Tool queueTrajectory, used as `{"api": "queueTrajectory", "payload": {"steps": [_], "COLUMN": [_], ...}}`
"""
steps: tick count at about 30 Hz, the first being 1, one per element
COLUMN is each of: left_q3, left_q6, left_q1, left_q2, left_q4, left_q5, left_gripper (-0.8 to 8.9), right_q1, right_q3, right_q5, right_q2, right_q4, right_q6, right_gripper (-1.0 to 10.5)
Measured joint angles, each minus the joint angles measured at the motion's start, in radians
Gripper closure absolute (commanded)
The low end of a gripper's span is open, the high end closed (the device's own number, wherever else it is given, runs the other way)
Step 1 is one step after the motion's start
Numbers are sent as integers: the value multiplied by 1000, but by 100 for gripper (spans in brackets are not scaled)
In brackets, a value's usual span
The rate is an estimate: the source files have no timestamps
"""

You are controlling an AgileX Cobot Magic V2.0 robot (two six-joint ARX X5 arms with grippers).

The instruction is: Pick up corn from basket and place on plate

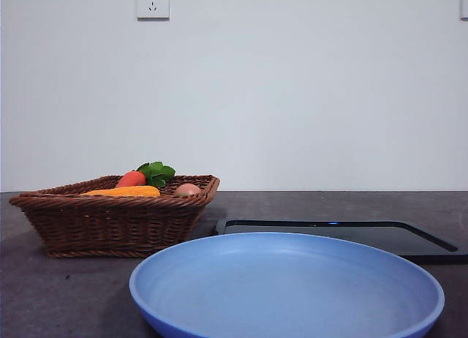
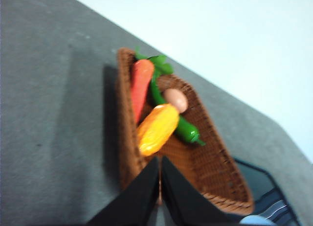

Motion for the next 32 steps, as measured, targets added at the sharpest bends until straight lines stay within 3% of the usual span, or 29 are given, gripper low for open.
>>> {"api": "queueTrajectory", "payload": {"steps": [10, 14, 24, 32], "left_q3": [229, 347, 605, 671], "left_q6": [2, 71, 341, 448], "left_q1": [0, 0, -27, -121], "left_q2": [58, 128, 349, 477], "left_q4": [-225, -336, -671, -802], "left_q5": [104, 137, 162, 162], "left_gripper": [806, 806, 806, 806], "right_q1": [0, 0, 54, 153], "right_q3": [268, 399, 624, 723], "right_q5": [-41, -85, -154, -154], "right_q2": [80, 175, 440, 591], "right_q4": [-224, -370, -674, -864], "right_q6": [-2, -75, -290, -402], "right_gripper": [944, 944, 944, 944]}}
